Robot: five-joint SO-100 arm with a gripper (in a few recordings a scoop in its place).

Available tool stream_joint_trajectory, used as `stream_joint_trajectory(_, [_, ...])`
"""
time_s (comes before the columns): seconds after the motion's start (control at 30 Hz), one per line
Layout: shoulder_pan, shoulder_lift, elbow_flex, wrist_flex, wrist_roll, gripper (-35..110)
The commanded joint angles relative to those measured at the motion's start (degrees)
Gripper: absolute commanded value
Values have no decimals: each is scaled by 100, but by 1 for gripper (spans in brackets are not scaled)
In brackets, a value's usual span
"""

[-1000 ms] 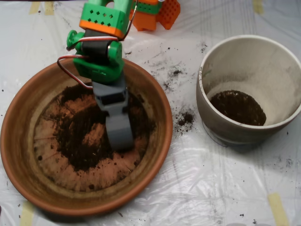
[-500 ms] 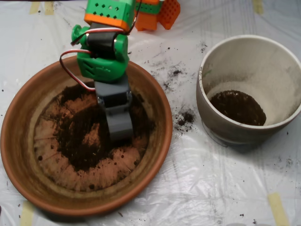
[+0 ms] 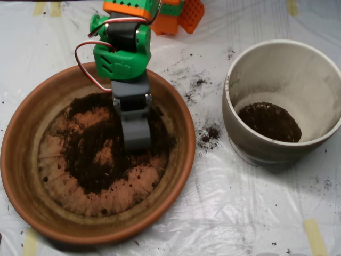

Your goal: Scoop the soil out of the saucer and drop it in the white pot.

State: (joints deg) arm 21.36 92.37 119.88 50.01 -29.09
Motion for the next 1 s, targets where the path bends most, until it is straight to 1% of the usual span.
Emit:
stream_joint_trajectory(0.0, [88,325,79,149,-18,14])
stream_joint_trajectory(0.17, [35,264,18,325,-123,6])
stream_joint_trajectory(0.23, [26,123,-185,562,-114,0])
stream_joint_trajectory(0.3, [-9,-62,-448,835,-97,0])
stream_joint_trajectory(0.47, [-79,79,-738,1063,141,-1])
stream_joint_trajectory(0.73, [-413,1143,-1160,1362,817,-1])
stream_joint_trajectory(0.97, [-1002,2320,-1283,1600,1310,-1])
